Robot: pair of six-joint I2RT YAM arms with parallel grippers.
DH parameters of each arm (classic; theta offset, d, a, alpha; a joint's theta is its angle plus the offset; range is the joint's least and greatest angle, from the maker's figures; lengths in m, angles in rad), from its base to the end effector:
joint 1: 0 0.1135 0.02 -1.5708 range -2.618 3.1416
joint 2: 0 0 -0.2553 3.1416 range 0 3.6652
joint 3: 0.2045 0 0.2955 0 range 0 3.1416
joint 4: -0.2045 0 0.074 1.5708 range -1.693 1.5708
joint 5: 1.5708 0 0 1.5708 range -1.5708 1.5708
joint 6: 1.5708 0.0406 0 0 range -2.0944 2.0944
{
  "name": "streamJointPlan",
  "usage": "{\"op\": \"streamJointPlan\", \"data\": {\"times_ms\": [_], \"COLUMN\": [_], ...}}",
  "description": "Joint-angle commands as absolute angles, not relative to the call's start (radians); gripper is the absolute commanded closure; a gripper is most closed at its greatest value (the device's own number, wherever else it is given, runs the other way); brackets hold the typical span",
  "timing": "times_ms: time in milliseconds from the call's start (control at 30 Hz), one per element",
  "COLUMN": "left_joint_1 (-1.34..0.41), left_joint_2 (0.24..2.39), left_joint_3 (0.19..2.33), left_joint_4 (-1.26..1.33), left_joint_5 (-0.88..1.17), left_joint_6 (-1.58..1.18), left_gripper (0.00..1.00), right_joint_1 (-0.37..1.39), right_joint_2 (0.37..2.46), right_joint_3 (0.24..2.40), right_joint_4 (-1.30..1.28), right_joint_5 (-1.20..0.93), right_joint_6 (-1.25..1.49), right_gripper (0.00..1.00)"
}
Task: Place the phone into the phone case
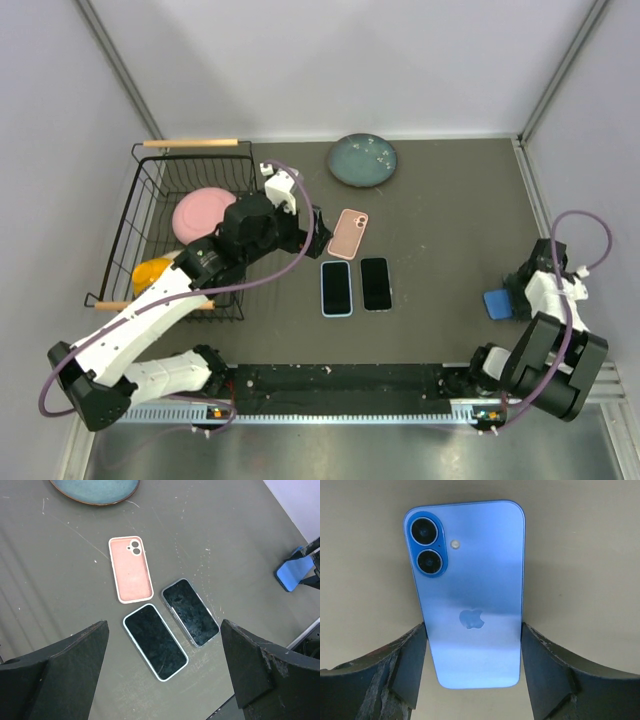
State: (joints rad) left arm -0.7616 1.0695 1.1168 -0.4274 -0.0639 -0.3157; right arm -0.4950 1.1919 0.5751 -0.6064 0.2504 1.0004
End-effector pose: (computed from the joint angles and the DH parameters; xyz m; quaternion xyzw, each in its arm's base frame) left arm 0.2116 -0.1981 0.3685 0.1655 0.8110 -0.2648 0.4947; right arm 0.2019 -0.1204 0.1257 0.6803 0.7019 -0.0762 0.1969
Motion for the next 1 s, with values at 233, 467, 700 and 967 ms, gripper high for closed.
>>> {"op": "streamJointPlan", "data": {"times_ms": [233,467,700,967], "left_joint_1": [-0.761,-0.779,-0.828,-0.876], "left_joint_2": [1.134,1.3,1.43,1.581], "left_joint_3": [1.103,1.098,1.127,1.172], "left_joint_4": [-0.376,-0.313,-0.169,0.038], "left_joint_5": [0.109,0.279,0.34,0.413], "left_joint_6": [-0.364,-0.428,-0.479,-0.514], "left_gripper": [0.09,0.17,0.22,0.26], "right_joint_1": [-0.387,-0.373,-0.364,-0.344], "right_joint_2": [1.065,1.077,1.101,1.042], "right_joint_3": [0.376,0.295,0.235,0.178], "right_joint_4": [-0.059,0.11,0.319,0.472], "right_joint_5": [-0.284,-0.434,-0.606,-0.713], "right_joint_6": [0.687,0.67,0.747,0.902], "right_gripper": [0.51,0.53,0.55,0.55]}}
